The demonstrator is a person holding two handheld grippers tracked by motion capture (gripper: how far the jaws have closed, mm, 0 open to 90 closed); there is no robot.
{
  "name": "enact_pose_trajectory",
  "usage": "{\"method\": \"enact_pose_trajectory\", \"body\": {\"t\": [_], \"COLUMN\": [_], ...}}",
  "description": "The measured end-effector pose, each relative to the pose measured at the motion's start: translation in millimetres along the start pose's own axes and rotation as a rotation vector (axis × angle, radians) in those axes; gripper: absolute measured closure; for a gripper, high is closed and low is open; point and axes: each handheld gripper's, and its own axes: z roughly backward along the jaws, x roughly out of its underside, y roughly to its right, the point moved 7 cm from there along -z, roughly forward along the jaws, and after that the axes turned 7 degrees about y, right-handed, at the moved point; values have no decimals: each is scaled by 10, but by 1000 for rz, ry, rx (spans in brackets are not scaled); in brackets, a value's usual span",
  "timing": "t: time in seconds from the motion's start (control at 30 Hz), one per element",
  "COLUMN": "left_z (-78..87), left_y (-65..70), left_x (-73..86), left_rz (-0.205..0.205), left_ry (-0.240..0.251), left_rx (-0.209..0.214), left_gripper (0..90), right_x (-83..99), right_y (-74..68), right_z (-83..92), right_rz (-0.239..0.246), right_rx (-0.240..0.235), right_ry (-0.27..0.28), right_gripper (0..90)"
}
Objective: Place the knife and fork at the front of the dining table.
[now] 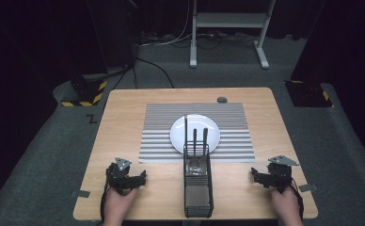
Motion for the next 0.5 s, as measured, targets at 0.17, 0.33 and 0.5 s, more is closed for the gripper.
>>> {"method": "enact_pose_trajectory", "body": {"t": [0.17, 0.33, 0.5], "left_z": [-4, -4, -3], "left_y": [2, 1, 1], "left_x": [0, 1, 1], "left_rz": [-5, -6, -7], "left_ry": [-7, -7, -7], "left_rx": [12, 11, 14], "left_gripper": [21, 21, 21], "right_x": [-4, -4, -4], "right_y": [4, 2, 2], "right_z": [-5, -5, -5], "right_rz": [3, 1, 1], "right_rx": [0, 0, 0], "right_ry": [1, 0, 0], "right_gripper": [94, 94, 93]}}
